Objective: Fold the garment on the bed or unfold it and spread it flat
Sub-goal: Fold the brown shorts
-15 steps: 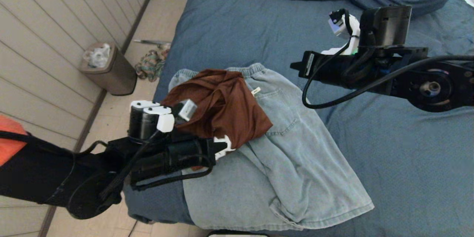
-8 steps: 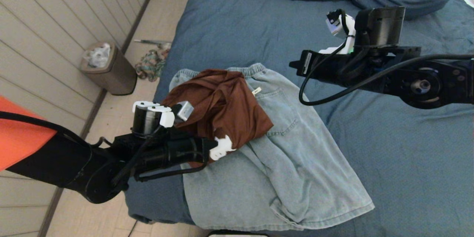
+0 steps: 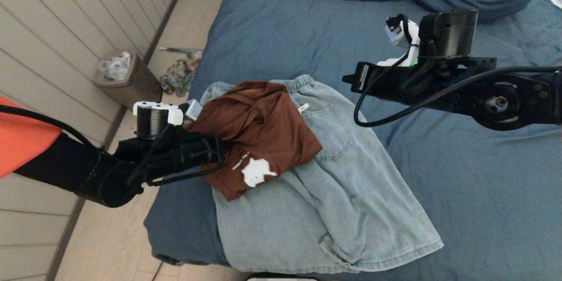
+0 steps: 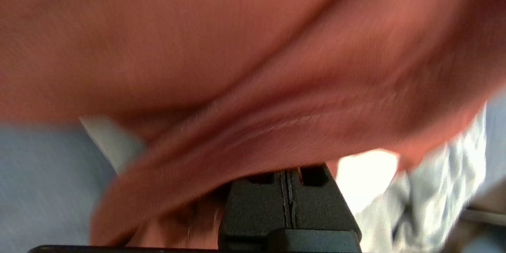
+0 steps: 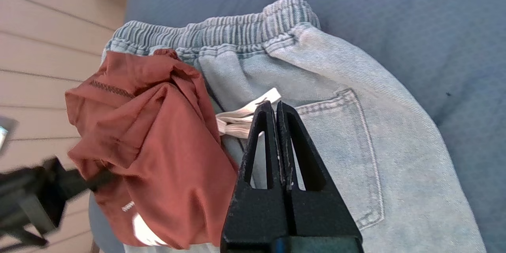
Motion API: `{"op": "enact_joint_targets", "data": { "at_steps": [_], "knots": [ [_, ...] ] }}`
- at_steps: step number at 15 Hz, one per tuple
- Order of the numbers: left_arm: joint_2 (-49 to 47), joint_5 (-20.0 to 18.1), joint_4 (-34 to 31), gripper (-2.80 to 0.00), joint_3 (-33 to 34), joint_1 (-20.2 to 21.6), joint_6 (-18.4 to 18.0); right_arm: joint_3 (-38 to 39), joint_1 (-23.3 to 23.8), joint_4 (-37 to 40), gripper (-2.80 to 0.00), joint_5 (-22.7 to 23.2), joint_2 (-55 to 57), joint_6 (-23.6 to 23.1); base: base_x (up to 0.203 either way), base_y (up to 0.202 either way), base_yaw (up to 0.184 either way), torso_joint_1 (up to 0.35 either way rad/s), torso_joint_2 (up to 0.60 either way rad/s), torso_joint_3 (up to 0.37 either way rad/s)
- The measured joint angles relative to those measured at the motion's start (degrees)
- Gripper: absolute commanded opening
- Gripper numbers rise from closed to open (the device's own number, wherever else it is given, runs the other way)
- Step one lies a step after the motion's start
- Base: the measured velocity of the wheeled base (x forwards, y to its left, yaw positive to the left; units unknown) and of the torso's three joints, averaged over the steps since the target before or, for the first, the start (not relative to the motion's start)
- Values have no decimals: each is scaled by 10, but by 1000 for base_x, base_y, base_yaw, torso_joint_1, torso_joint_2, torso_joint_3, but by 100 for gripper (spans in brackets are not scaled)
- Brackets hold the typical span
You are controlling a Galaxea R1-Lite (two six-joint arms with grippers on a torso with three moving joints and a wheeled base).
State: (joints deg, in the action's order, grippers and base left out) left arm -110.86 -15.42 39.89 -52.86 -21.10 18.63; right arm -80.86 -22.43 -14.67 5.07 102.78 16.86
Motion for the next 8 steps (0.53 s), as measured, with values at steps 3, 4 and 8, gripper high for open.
{"op": "enact_joint_targets", "data": {
  "at_steps": [3, 4, 8],
  "knots": [
    [-11, 49, -26, -280, -70, 5, 10, 3, -3, 0, -280, 0, 0, -1, 0, 0, 0, 0, 0, 0],
    [-19, 59, -32, -280, -91, 5, 10, 4, -3, 0, -280, 0, 0, -1, 0, 0, 0, 0, 0, 0],
    [-35, 80, -96, -280, -198, 7, 14, 9, -4, 0, -280, 0, 0, -1, 0, 0, 0, 0, 0, 0]
  ]
}}
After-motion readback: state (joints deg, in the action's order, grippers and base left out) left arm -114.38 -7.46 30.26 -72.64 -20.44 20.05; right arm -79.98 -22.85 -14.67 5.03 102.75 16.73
